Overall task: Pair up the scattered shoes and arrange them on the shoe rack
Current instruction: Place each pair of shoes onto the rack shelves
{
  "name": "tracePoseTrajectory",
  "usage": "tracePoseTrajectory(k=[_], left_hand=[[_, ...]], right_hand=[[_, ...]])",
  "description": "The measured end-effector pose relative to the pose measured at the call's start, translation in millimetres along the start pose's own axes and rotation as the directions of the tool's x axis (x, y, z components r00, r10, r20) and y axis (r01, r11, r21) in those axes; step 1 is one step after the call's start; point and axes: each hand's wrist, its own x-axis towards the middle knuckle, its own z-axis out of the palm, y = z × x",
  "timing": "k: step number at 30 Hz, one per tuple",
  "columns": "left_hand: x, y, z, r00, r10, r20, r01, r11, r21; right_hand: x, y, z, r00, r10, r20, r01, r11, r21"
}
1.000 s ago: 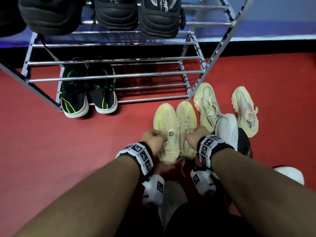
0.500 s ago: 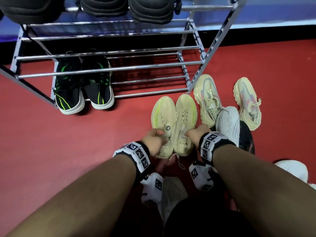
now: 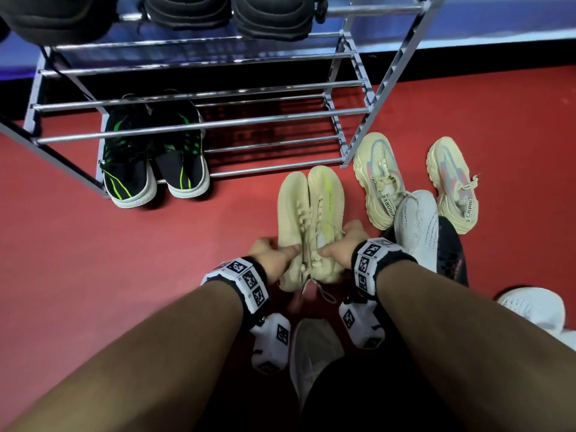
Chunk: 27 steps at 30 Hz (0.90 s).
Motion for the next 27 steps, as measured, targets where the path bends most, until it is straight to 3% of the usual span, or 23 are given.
tracePoseTrajectory(k=[7,18,23,27], left_hand=[[-12.9,8.3,-1.2,0.999,0.038,0.009,-0.039,0.971,0.235],[-27.5,-19.6,-55.7,0.975,-0.031,-0.22,0.036,0.999,0.019],[-44.9,-16.4,-88.8,0.95,-0.036,-0.309,-0.001,0.993,-0.12],[-58.1,-18.3,-110.4,0.921,0.01,-0.389,-0.057,0.992,-0.109]], right_hand=[[-15.7,-19.0,19.9,0.991,-0.128,0.037,0.126,0.991,0.049],[-39.3,-49.4,43.6,0.95,-0.29,0.115,0.284,0.957,0.066],[-57.3,-71.8,56.1,0.933,-0.344,0.104,0.344,0.939,0.022],[-74.0,-91.9,67.7,0.895,-0.439,0.083,0.44,0.898,0.004]])
